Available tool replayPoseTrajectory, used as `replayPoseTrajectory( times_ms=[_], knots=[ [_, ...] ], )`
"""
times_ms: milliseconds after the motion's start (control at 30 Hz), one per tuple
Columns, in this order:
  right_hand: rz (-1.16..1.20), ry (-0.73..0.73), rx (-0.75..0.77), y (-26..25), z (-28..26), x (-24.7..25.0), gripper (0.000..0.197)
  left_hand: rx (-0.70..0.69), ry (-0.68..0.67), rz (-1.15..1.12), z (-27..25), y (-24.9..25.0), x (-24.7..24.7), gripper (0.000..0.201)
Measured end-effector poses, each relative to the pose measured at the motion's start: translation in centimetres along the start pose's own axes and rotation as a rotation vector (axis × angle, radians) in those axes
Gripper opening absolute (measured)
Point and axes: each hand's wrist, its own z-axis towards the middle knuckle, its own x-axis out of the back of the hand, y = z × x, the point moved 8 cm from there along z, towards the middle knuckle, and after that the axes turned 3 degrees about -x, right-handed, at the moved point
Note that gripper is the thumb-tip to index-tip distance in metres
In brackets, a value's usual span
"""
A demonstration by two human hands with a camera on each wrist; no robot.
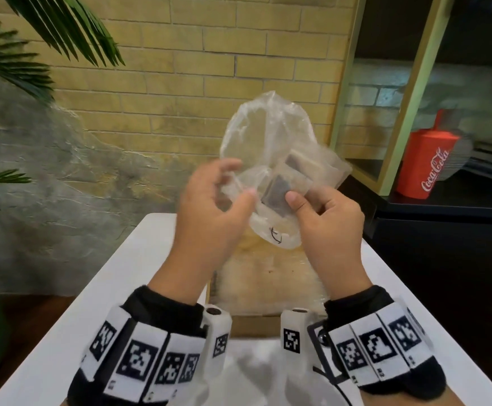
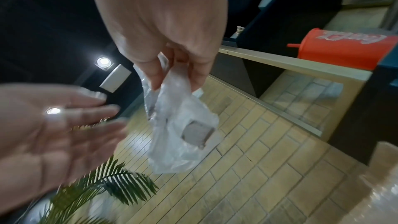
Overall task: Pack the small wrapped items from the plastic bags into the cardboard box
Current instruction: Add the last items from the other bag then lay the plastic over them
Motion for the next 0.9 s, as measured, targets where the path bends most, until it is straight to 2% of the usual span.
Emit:
replayPoseTrajectory(
  times_ms=[33, 100, 167, 233, 300, 400, 500, 567, 633, 733, 800, 900],
  knots=[
    [-0.066, 0.005, 0.057, -0.6, -0.2, -0.1, 0.015, 0.052, -0.157, -0.084, -0.5, -0.1, -1.8, 0.039],
    [-0.170, -0.017, 0.159, -1.7, -0.6, -0.8, 0.019, 0.117, -0.398, -0.170, -1.9, -0.3, -4.7, 0.069],
    [-0.201, -0.101, 0.175, -2.0, -0.7, -1.8, 0.014, 0.160, -0.461, -0.243, -2.4, -0.5, -5.6, 0.094],
    [-0.175, -0.209, 0.190, -2.0, -0.9, -2.7, 0.038, 0.188, -0.440, -0.345, -2.1, -1.0, -5.4, 0.099],
    [-0.130, -0.288, 0.210, -2.2, -1.3, -3.4, 0.049, 0.231, -0.423, -0.475, -1.8, -1.6, -5.1, 0.094],
    [-0.094, -0.312, 0.231, -2.5, -1.7, -3.9, 0.039, 0.266, -0.354, -0.581, -1.4, -2.0, -4.5, 0.063],
    [-0.092, -0.298, 0.276, -3.1, -1.8, -3.8, 0.039, 0.268, -0.306, -0.586, -1.3, -2.1, -4.1, 0.038],
    [-0.015, -0.313, 0.252, -3.1, -1.7, -3.5, 0.047, 0.287, -0.304, -0.590, -1.4, -2.3, -4.2, 0.041],
    [0.098, -0.381, 0.208, -3.3, -1.9, -3.7, 0.059, 0.306, -0.315, -0.636, -1.6, -2.2, -4.5, 0.055],
    [0.206, -0.514, 0.172, -3.7, -2.6, -4.4, 0.088, 0.327, -0.271, -0.684, -1.4, -2.5, -4.5, 0.067],
    [0.235, -0.591, 0.126, -3.4, -2.9, -4.9, 0.104, 0.354, -0.177, -0.697, -1.2, -3.2, -4.0, 0.062],
    [0.186, -0.607, 0.128, -3.5, -2.9, -4.7, 0.104, 0.367, -0.111, -0.684, -1.0, -3.5, -3.3, 0.036]
  ],
)
